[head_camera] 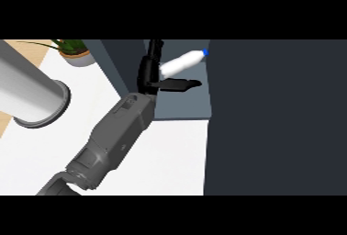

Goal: Pick up the bottled water, place it into the cabinet and close the cabinet

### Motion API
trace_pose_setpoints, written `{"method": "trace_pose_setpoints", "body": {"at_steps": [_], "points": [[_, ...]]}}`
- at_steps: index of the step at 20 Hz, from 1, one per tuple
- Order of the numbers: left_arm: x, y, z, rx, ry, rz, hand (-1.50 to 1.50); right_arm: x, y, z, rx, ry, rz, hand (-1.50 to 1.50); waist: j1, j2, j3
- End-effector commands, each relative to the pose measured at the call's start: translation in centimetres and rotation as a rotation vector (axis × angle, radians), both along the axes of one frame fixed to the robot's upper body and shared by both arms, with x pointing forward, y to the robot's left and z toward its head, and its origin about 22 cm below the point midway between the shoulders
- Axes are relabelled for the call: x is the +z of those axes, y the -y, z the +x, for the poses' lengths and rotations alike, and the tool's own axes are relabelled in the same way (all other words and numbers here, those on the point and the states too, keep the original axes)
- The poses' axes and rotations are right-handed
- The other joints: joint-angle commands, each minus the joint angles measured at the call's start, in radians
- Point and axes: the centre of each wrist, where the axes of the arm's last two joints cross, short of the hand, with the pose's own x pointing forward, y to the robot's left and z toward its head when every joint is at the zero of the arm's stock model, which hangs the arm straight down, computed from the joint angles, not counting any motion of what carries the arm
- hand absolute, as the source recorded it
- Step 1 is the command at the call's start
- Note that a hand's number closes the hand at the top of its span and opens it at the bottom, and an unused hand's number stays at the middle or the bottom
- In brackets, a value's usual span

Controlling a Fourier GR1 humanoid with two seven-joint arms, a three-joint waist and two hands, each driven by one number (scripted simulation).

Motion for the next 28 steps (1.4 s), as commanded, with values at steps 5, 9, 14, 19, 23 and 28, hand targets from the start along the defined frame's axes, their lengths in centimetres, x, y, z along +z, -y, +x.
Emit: {"method": "trace_pose_setpoints", "body": {"at_steps": [5,9,14,19,23,28], "points": [[-2.8,1.2,-4.9,-0.177,-0.015,-0.141,-1.5,2.7,0.1,-0.7,-0.005,0.041,-0.024,-1.5,0.002,-0.004,0.0],[-2.0,2.0,-7.0,-0.254,0.018,-0.194,-1.5,3.2,-0.3,-0.9,-0.027,0.04,-0.039,-1.5,0.025,-0.007,0.0],[-2.6,-0.1,-10.2,-0.319,0.047,-0.214,-1.5,2.7,-0.6,-0.5,-0.015,0.024,-0.054,-1.5,0.031,-0.003,0.0],[-2.6,-1.2,-13.2,-0.343,0.018,-0.241,1.5,3.1,-0.3,-1.0,0.103,0.035,-0.107,-1.5,0.02,-0.005,0.0],[-2.6,-2.3,-16.0,-0.356,-0.015,-0.251,1.5,4.3,-0.2,-0.5,0.216,0.034,-0.216,1.5,0.034,-0.005,-0.001],[-1.9,-6.3,-18.6,-0.305,-0.003,-0.225,1.5,5.4,-1.4,-1.4,0.375,0.01,-0.233,1.5,0.03,-0.01,-0.001]]}}
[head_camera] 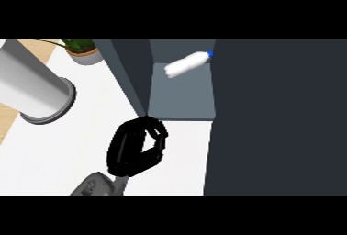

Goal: Pick up the bottled water, place it into the cabinet and close the cabinet

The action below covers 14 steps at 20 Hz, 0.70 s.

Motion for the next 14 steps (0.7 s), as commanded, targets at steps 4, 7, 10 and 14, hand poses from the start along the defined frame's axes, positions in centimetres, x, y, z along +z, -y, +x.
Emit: {"method": "trace_pose_setpoints", "body": {"at_steps": [4,7,10,14], "points": [[0.4,-5.8,-3.6,0.094,-0.017,-0.012,-1.5,4.9,-1.3,-0.9,0.21,0.117,-0.128,1.5,-0.008,-0.006,-0.001],[1.2,-6.8,-4.0,0.134,0.006,-0.021,-1.5,5.4,-1.9,-0.9,0.233,0.147,-0.109,1.5,-0.015,-0.002,-0.001],[1.6,-9.7,-4.9,0.133,-0.01,-0.055,-1.5,5.5,-2.5,-1.2,0.296,0.118,-0.1,1.5,-0.017,-0.005,-0.003],[2.3,-11.1,-6.0,0.143,-0.026,-0.096,-1.5,5.4,-3.3,-0.8,0.45,0.092,-0.115,1.5,0.006,-0.003,-0.004]]}}
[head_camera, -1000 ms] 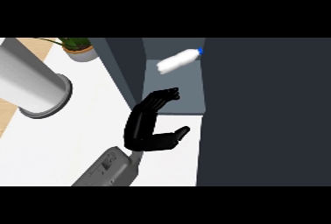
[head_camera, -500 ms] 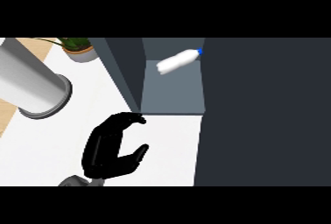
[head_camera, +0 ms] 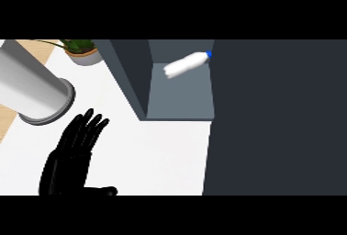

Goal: Pick up the bottled water, place it into the cabinet and close the cabinet

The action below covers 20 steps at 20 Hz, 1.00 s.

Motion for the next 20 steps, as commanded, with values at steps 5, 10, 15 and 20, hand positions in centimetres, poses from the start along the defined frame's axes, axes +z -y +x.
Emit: {"method": "trace_pose_setpoints", "body": {"at_steps": [5,10,15,20], "points": [[0.8,-4.0,-2.2,0.037,-0.018,-0.031,-1.5,5.0,-1.7,0.2,0.16,0.197,-0.162,1.5,0.022,-0.009,-0.007],[1.1,-5.6,-3.2,0.031,-0.031,-0.034,-1.5,4.5,-2.8,0.3,0.211,0.155,-0.122,1.5,0.035,-0.005,-0.01],[1.5,-7.5,-3.9,0.007,-0.007,-0.028,-1.5,3.4,-4.2,0.0,0.156,0.058,0.066,1.5,0.071,0.01,-0.012],[2.5,-8.9,-4.0,-0.023,-0.003,-0.009,-1.5,2.8,-5.0,0.4,0.187,0.055,0.101,1.5,0.11,0.02,-0.01]]}}
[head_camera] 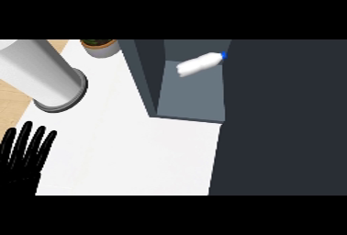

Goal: Pick up the bottled water, place it into the cabinet and close the cabinet

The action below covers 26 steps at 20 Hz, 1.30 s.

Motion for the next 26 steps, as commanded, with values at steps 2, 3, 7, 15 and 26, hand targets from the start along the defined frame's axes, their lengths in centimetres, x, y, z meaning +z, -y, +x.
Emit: {"method": "trace_pose_setpoints", "body": {"at_steps": [2,3,7,15,26], "points": [[0.3,-1.1,-0.2,-0.033,0.016,-0.007,-1.5,1.9,-3.0,-0.1,0.249,0.054,0.053,1.5,0.044,0.015,-0.001],[1.0,-1.6,-0.1,-0.037,0.026,0.02,-1.5,2.5,-2.7,-0.2,0.237,0.054,0.054,1.5,0.059,0.014,-0.002],[1.2,-1.9,-0.2,-0.08,0.022,0.03,-1.5,1.8,-3.0,0.8,0.239,0.061,0.008,1.5,0.085,0.026,-0.002],[2.0,-2.5,0.3,-0.117,0.041,0.032,-1.5,1.6,-3.2,2.4,0.277,0.107,-0.065,1.5,0.139,0.038,-0.007],[2.4,-3.6,0.7,-0.138,0.035,0.059,-1.5,2.7,-2.8,4.7,0.354,0.251,-0.254,1.5,0.169,0.033,-0.015]]}}
